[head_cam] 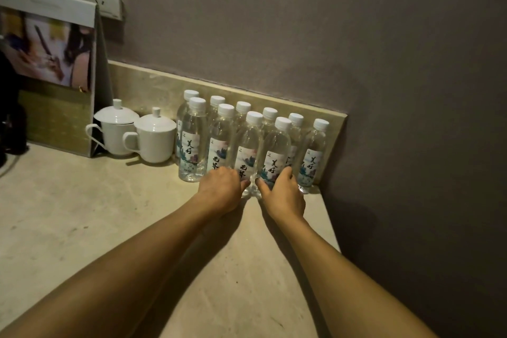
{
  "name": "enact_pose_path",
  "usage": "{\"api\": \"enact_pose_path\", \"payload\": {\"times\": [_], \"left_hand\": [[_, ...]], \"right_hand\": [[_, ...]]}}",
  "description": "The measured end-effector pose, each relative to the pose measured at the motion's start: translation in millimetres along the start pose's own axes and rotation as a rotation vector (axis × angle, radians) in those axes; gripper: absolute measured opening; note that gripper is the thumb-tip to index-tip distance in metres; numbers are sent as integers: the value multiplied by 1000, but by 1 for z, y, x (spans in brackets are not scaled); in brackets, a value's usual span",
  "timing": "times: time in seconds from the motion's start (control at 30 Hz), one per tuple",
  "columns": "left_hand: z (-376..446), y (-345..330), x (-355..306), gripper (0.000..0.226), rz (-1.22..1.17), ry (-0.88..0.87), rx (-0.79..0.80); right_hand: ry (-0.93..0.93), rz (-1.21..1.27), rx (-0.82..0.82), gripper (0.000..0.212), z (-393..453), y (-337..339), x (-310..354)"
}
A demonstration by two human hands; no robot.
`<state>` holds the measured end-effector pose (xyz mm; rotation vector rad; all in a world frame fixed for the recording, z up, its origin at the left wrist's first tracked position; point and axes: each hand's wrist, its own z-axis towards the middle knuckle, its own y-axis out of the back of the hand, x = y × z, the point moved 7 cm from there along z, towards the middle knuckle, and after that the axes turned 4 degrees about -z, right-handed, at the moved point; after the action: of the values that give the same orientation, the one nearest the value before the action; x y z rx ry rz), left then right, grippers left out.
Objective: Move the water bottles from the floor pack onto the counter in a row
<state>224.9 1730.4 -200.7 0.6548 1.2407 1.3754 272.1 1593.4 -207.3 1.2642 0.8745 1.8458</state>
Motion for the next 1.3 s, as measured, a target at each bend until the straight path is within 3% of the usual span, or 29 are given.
{"api": "enact_pose_path", "payload": {"times": [0.57, 1.3], "left_hand": [[7, -5, -2, 42, -3, 62, 74], [11, -12, 1, 45, -26, -15, 59]], "right_hand": [[-12, 19, -10, 64, 2, -3, 0], [28, -12, 30, 59, 5, -4, 3]]}}
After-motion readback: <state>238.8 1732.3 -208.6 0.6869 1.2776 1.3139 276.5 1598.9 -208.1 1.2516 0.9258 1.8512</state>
